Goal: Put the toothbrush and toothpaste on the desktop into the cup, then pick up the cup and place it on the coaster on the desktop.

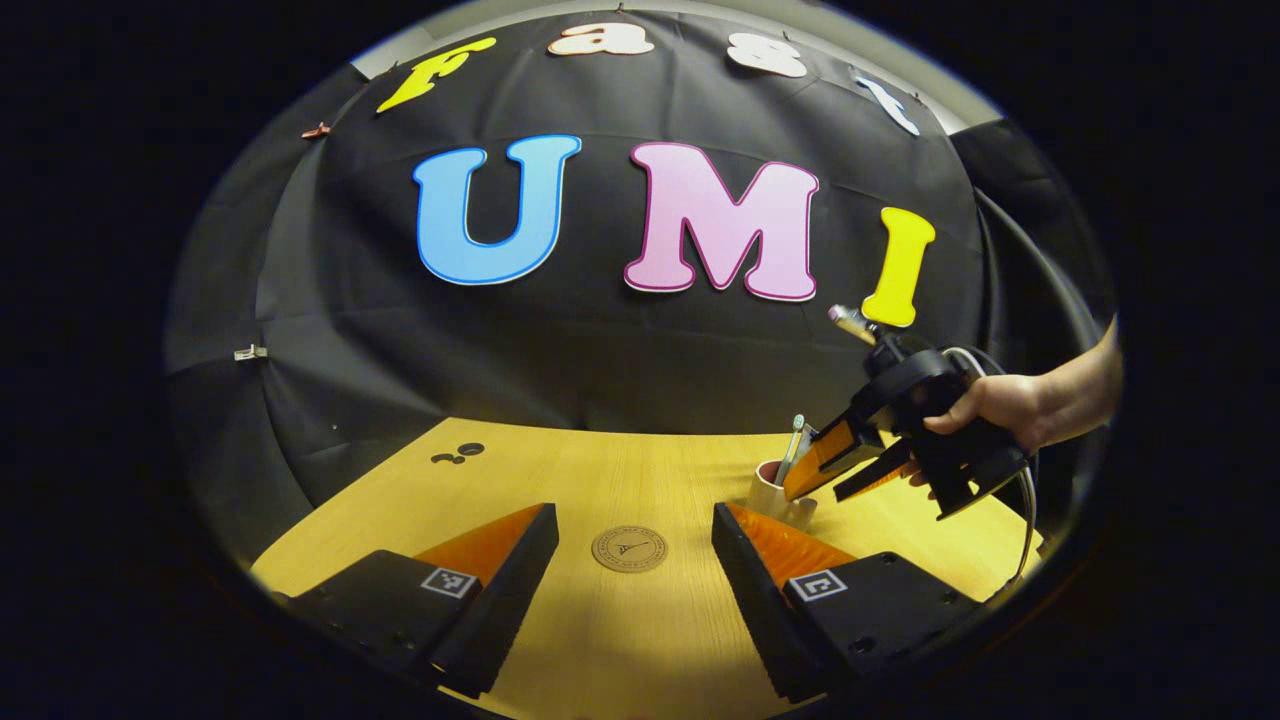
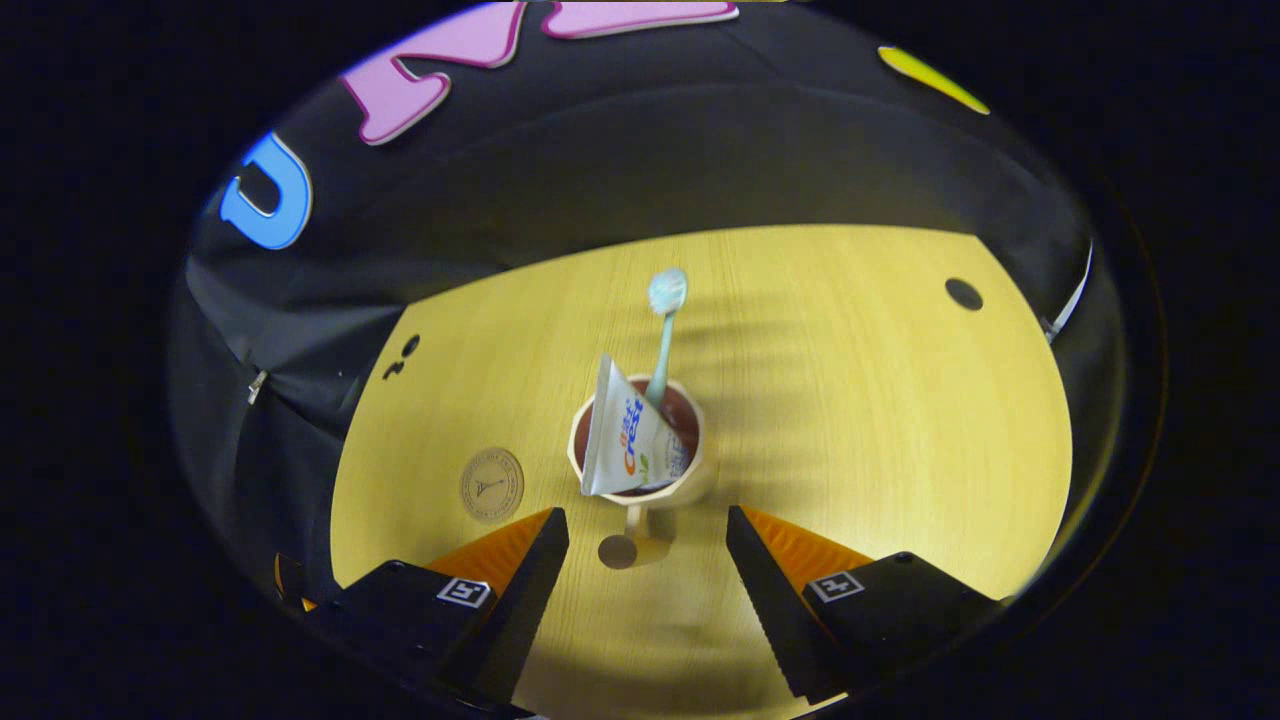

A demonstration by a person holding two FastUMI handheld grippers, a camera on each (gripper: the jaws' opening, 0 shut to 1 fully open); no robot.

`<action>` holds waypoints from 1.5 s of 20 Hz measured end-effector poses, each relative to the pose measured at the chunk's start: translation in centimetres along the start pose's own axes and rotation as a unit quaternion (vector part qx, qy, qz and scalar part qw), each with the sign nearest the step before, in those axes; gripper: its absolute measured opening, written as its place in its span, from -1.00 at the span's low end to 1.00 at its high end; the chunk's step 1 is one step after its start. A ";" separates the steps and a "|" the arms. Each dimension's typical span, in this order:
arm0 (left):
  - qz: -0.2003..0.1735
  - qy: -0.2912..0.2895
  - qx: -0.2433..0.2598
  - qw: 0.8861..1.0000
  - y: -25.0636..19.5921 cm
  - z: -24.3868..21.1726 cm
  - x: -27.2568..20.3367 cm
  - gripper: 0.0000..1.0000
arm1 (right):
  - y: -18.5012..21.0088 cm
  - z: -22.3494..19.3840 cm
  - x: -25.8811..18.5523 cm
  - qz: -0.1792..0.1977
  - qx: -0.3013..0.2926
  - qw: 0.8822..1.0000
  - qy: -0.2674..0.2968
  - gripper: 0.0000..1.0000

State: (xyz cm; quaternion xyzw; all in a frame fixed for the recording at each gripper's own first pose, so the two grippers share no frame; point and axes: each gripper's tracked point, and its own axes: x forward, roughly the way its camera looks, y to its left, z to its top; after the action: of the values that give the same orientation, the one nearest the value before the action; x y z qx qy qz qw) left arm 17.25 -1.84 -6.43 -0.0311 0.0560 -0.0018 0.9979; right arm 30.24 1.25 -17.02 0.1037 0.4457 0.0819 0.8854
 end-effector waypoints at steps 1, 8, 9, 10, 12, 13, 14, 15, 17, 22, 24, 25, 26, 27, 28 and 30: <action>-0.005 0.009 0.000 1.000 0.0 -0.1 -0.4 0.95 | -0.2 -0.1 0.8 -0.008 -0.006 1.000 0.011 0.96; 0.005 0.031 0.003 1.000 2.3 -0.2 -2.8 0.95 | -0.3 -0.9 4.8 -0.046 -0.074 0.991 0.106 0.96; 0.009 0.035 0.004 0.999 2.7 -0.5 -3.1 0.95 | -0.2 -1.2 5.1 -0.046 -0.076 0.989 0.120 0.96; 0.013 0.041 0.003 0.999 3.0 -0.8 -3.3 0.95 | 0.0 -1.5 5.4 -0.048 -0.073 0.988 0.130 0.96; 0.017 0.054 -0.002 0.998 3.5 -1.5 -3.6 0.95 | -0.3 -1.5 5.9 -0.056 -0.085 0.986 0.134 0.95; 0.019 0.059 -0.003 0.998 3.7 -1.9 -3.7 0.95 | -0.5 -1.6 6.2 -0.061 -0.097 0.984 0.134 0.79; 0.021 0.064 -0.004 0.998 3.9 -2.2 -3.7 0.95 | -0.6 -1.7 6.3 -0.062 -0.100 0.984 0.137 0.79; 0.023 0.068 -0.004 0.997 4.0 -2.4 -3.8 0.95 | -0.6 -1.8 6.4 -0.062 -0.100 0.983 0.141 0.75; 0.023 0.072 -0.001 0.997 4.2 -2.6 -3.9 0.94 | -0.8 -1.6 6.6 -0.066 -0.105 0.983 0.137 0.72; 0.016 0.077 0.012 0.997 3.6 -2.9 -4.1 0.95 | -1.3 -1.3 6.6 -0.072 -0.108 0.982 0.135 0.36; 0.011 0.079 0.011 0.997 3.2 -3.1 -4.2 0.95 | -1.3 -1.4 6.6 -0.070 -0.110 0.982 0.136 0.29; 0.010 0.080 0.011 0.997 3.0 -3.2 -4.3 0.95 | -1.3 -1.4 6.6 -0.069 -0.112 0.982 0.139 0.14; 0.010 0.083 0.011 0.996 2.9 -3.4 -4.3 0.95 | -1.0 -1.4 6.5 -0.064 -0.109 0.982 0.139 0.05; 0.010 0.085 0.012 0.996 2.8 -3.5 -4.3 0.95 | -0.7 -1.7 6.6 -0.063 -0.103 0.982 0.143 -0.14; 0.011 0.087 0.013 0.996 2.7 -3.6 -4.5 0.95 | -0.6 -1.6 7.0 -0.061 -0.102 0.983 0.144 -0.32; 0.011 0.087 0.016 0.996 2.6 -3.6 -4.7 0.95 | -0.7 -1.6 6.6 -0.055 -0.116 0.981 0.146 -0.51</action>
State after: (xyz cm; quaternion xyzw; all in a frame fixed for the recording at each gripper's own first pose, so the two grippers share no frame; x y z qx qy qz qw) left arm 12.21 0.55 -9.62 -0.0145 0.1426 0.0060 0.9897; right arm 32.86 2.32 -23.25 -0.0378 0.5629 0.0990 0.8197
